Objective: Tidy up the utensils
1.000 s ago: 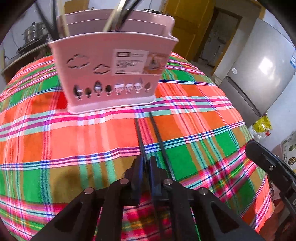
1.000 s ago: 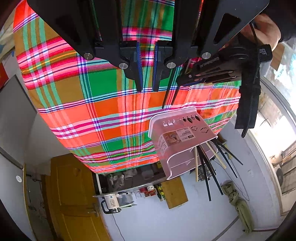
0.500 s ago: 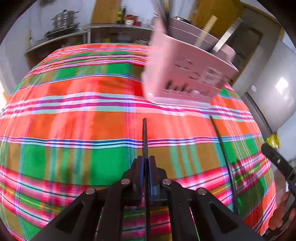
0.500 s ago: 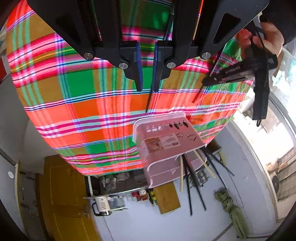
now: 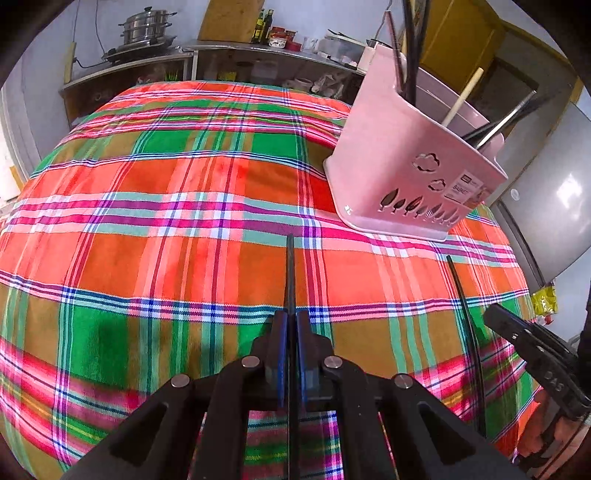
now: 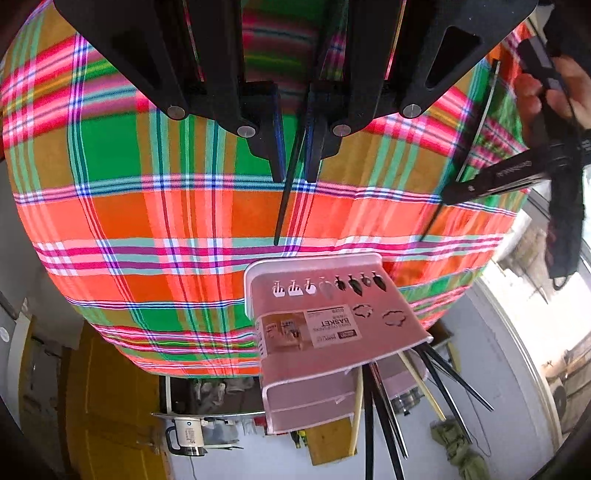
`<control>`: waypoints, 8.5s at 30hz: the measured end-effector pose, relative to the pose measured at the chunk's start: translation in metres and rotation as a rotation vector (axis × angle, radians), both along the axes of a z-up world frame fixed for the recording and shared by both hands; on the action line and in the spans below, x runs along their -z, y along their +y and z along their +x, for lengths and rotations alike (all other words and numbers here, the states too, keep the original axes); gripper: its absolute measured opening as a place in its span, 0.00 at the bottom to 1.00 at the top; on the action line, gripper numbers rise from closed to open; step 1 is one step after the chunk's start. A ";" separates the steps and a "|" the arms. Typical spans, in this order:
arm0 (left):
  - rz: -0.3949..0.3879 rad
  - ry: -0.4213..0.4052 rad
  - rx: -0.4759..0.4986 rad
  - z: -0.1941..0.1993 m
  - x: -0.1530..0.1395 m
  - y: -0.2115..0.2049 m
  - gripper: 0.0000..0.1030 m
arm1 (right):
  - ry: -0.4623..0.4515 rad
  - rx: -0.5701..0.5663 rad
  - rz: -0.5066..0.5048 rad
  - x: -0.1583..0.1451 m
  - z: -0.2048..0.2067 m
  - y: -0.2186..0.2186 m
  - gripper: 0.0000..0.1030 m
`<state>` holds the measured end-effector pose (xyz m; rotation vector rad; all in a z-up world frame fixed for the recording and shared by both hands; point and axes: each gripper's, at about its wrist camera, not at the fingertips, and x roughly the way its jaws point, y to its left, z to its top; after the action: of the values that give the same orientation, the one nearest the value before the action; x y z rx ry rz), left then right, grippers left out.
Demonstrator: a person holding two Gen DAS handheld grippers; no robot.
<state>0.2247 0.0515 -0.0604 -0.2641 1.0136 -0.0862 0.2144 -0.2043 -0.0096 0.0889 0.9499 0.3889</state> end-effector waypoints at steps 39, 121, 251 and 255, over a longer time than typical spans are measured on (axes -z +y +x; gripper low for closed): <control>0.095 -0.120 0.174 0.005 -0.068 -0.030 0.04 | -0.020 -0.036 -0.008 -0.042 0.019 0.018 0.04; 0.051 -0.426 0.208 -0.016 -0.274 -0.033 0.04 | -0.503 -0.019 0.118 -0.229 -0.027 0.018 0.04; 0.179 -0.586 0.090 -0.172 -0.079 -0.057 0.32 | -0.447 0.054 0.003 -0.070 -0.156 0.007 0.19; 0.174 -0.590 0.091 -0.174 -0.080 -0.058 0.32 | -0.455 0.053 0.003 -0.071 -0.158 0.007 0.19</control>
<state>0.0507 -0.0065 0.0195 -0.0249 0.4413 -0.1477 0.0567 -0.1972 0.0618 0.0258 0.4967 0.3418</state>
